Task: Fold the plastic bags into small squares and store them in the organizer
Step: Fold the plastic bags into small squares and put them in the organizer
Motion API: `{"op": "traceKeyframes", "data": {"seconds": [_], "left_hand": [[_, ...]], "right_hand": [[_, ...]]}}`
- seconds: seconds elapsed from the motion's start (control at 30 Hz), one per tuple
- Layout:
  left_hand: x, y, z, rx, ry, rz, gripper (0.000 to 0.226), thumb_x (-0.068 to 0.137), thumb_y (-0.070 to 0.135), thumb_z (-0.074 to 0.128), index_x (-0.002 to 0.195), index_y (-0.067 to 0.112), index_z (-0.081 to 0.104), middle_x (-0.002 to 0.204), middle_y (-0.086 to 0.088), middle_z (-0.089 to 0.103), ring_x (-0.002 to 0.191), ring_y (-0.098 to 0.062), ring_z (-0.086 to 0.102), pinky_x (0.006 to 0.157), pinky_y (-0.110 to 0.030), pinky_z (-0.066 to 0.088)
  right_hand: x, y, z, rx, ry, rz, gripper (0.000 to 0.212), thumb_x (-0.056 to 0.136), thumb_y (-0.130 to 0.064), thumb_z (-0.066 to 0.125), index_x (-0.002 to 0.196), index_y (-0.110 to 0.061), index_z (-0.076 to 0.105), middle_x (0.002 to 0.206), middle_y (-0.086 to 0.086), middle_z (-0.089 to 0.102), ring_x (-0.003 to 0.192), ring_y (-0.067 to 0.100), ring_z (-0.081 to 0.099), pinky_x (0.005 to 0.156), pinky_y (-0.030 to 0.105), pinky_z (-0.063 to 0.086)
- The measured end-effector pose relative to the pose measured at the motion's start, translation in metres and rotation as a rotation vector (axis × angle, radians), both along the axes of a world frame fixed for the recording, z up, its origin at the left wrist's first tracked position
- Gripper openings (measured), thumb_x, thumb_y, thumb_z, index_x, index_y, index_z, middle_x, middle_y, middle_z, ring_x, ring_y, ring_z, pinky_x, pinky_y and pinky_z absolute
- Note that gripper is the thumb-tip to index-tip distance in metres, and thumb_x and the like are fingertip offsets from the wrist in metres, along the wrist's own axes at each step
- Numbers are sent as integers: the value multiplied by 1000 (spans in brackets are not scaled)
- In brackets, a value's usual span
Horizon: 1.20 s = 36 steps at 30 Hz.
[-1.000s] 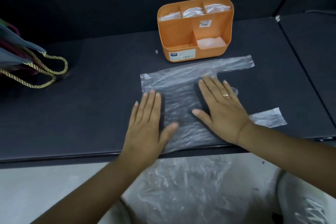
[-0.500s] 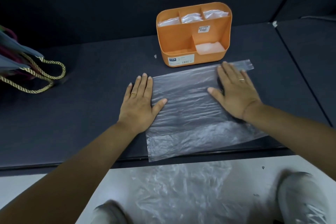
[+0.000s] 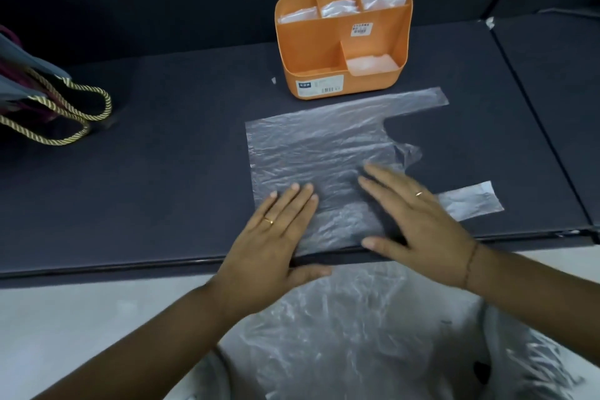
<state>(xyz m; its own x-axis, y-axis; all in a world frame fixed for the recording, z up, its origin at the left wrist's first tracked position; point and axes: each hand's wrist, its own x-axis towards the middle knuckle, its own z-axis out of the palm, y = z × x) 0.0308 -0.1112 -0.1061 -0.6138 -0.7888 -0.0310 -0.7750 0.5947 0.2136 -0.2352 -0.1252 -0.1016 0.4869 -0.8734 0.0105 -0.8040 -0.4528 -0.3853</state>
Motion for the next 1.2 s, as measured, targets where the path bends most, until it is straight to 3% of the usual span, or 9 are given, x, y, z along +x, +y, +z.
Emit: {"op": "traceKeyframes", "data": {"seconds": [0.27, 0.5, 0.6, 0.77, 0.9, 0.97, 1.0, 1.1, 1.2], "left_hand": [[26, 29, -13, -81, -12, 114, 66, 97, 47, 44, 149, 8, 38, 157, -7, 33, 146, -19, 28, 120, -37, 19], [31, 40, -6, -68, 27, 80, 47, 99, 27, 40, 140, 7, 52, 147, -8, 49, 137, -23, 45, 115, -38, 27], [31, 42, 4, -48, 77, 83, 45, 101, 29, 37, 136, 9, 56, 141, -6, 55, 132, -20, 50, 114, -34, 29], [37, 40, 19, 102, 302, 221, 53, 101, 52, 29, 133, 23, 60, 138, 13, 54, 139, -3, 35, 119, -24, 17], [41, 28, 30, 231, 450, 334, 35, 95, 47, 51, 118, 29, 70, 121, 28, 60, 132, 11, 37, 115, -12, 17], [42, 22, 38, 355, 487, 406, 16, 96, 31, 63, 108, 38, 70, 111, 38, 55, 120, 23, 38, 104, -1, 23], [43, 19, 41, 417, 522, 440, 19, 94, 24, 64, 102, 41, 70, 106, 40, 55, 113, 27, 42, 97, 3, 27], [46, 7, 51, 551, 668, 542, 18, 90, 19, 67, 91, 36, 74, 92, 30, 70, 96, 16, 61, 82, -1, 40], [45, -7, 59, 579, 805, 656, 10, 86, 19, 71, 90, 25, 77, 91, 14, 76, 90, 3, 68, 79, -8, 47]], "right_hand": [[2, 26, -14, -33, 211, 66, 87, 92, -72, 21, 152, -8, 23, 161, 6, 16, 149, 19, 12, 119, 39, 9], [3, 40, -15, -48, 226, 42, 81, 91, -62, 29, 152, -9, 24, 160, 7, 20, 147, 20, 18, 118, 39, 11], [7, 39, -12, -65, 176, 17, 74, 90, -55, 35, 149, -9, 33, 155, 9, 32, 142, 23, 28, 116, 40, 16], [3, 37, -1, -100, 18, -12, 58, 86, -47, 49, 130, -12, 59, 139, 6, 54, 119, 27, 57, 101, 42, 43], [-18, 37, 15, -165, -92, -137, 18, 81, -17, 70, 98, -11, 74, 115, 5, 69, 94, 28, 69, 84, 32, 51], [-33, 37, 23, -153, -95, -214, 9, 83, -18, 69, 89, -12, 73, 106, 3, 71, 85, 26, 70, 79, 27, 50], [-41, 36, 27, -121, -101, -236, 18, 86, -27, 62, 87, -13, 73, 103, 1, 71, 84, 21, 69, 78, 22, 48], [-58, 32, 40, 3, -184, -251, 36, 84, -44, 50, 84, -15, 72, 90, -12, 69, 85, -1, 60, 80, -1, 36], [-70, 17, 49, 151, -329, -345, 9, 86, -31, 69, 78, -27, 70, 81, -26, 67, 80, -19, 57, 77, -5, 33]]}}
